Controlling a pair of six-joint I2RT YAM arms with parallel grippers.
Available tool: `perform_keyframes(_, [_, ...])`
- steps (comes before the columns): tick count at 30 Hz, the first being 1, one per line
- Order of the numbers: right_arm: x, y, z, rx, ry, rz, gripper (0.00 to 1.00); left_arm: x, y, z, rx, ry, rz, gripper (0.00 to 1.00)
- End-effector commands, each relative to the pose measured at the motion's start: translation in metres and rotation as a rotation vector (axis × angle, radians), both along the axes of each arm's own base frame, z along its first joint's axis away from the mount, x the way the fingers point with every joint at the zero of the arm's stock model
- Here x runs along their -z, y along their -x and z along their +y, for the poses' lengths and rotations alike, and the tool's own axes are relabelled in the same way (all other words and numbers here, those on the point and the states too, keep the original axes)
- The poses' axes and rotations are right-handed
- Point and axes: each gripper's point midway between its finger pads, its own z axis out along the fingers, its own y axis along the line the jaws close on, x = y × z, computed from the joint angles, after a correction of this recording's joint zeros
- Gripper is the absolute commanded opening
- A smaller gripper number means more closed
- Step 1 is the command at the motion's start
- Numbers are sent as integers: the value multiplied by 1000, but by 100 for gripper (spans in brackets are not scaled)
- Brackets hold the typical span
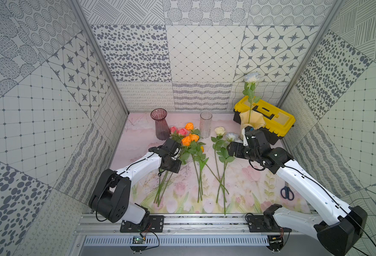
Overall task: Arrange the flowers in different vases according to their variety
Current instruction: Pick up the flower at the center of the board.
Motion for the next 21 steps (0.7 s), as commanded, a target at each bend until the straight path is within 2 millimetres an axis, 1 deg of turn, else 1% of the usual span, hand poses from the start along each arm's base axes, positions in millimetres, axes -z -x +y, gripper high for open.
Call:
perform_keyframes(1, [-3,2,1,12,-31,-13,97,11,-7,5,28,-81,13,53])
perform_keyframes(5, [-1,3,1,17,-36,-11,97,20,-10,4,24,-94,34,47])
perform_keyframes(8, [-1,2,0,24,-32,-13,97,25,-11,2,27,-104,48,41])
perform_keyframes(12, [2,2,0,24,-30,-7,97,33,-9,2,30,-117,71,25])
perform_keyframes(16, [4,3,-1,29,-31,-5,97,37,-7,6,23,-139,80,1])
perform_keyframes(17, [4,3,-1,31,-35,-6,97,35,-8,7,16,-140,72,0])
perform_keyframes(21, [5,3,-1,33,-40,-8,97,21,-13,10,-13,-136,17,0])
